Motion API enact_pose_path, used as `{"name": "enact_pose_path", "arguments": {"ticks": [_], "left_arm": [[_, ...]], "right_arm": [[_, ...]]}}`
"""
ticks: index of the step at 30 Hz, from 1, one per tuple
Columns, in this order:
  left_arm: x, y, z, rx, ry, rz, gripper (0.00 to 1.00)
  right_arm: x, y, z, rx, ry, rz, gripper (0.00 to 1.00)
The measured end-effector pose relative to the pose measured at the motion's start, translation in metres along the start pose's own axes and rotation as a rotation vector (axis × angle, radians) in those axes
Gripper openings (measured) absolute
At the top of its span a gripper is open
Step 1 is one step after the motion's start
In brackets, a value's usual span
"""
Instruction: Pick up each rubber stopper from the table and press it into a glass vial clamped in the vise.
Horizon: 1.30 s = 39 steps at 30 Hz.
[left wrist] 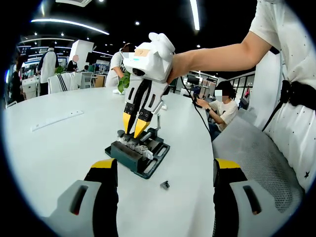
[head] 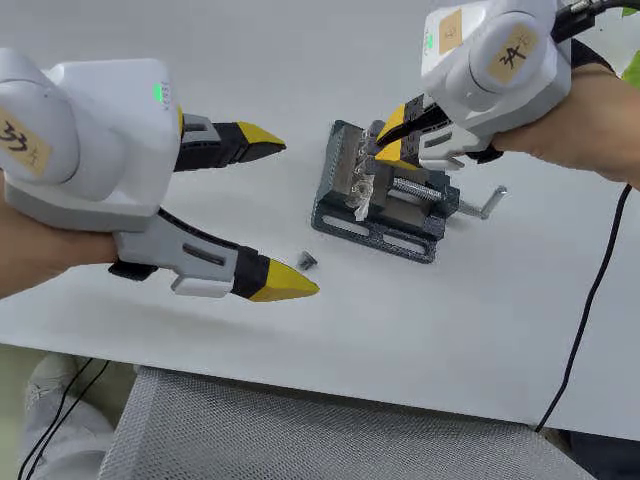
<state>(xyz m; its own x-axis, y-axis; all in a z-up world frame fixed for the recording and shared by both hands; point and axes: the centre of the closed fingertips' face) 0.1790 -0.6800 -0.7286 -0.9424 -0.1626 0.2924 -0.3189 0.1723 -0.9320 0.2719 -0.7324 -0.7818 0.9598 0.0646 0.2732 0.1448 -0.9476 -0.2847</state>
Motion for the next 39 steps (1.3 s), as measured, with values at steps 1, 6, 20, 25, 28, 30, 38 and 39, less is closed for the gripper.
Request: {"name": "enact_pose_path", "arguments": {"ticks": [1, 6, 20, 25, 28, 30, 38, 39], "left_arm": [[0.0, 0.0, 0.0, 0.0, 0.0, 0.001, 0.78], [0.0, -0.001, 0.002, -0.003, 0.006, 0.003, 0.78], [0.0, 0.0, 0.002, -0.002, 0.011, 0.002, 0.78], [0.0, 0.0, 0.003, 0.0, 0.013, 0.002, 0.78], [0.0, 0.0, 0.003, -0.002, 0.014, 0.004, 0.78], [0.0, 0.0, 0.003, 0.0, 0.013, 0.003, 0.78], [-0.001, 0.0, 0.004, 0.001, 0.013, 0.002, 0.77], [-0.001, 0.0, 0.004, 0.002, 0.014, 0.003, 0.77]], "right_arm": [[0.007, 0.002, 0.001, 0.001, 0.04, -0.068, 0.06], [0.003, 0.002, 0.001, -0.003, 0.022, 0.018, 0.02], [0.005, 0.002, -0.001, -0.001, -0.026, 0.312, 0.0], [0.007, 0.003, -0.001, -0.008, -0.008, 0.276, 0.0], [0.006, 0.001, -0.001, -0.015, -0.005, 0.27, 0.0], [0.005, 0.0, -0.001, -0.022, 0.0, 0.258, 0.0], [0.007, 0.003, 0.0, -0.041, 0.0, 0.261, 0.0], [0.008, 0.002, 0.0, -0.042, 0.0, 0.268, 0.0]]}}
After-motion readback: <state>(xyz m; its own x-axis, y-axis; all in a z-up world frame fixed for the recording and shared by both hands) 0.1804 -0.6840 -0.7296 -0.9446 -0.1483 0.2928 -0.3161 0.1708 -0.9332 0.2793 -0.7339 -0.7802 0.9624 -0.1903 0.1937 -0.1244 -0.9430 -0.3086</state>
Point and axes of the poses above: the centre of the closed fingertips' face, and the gripper's own axes: z roughly forward along the fingers, x roughly to its right, y roughly out of its underside, and after that the axes turned 13 degrees about y, right-handed
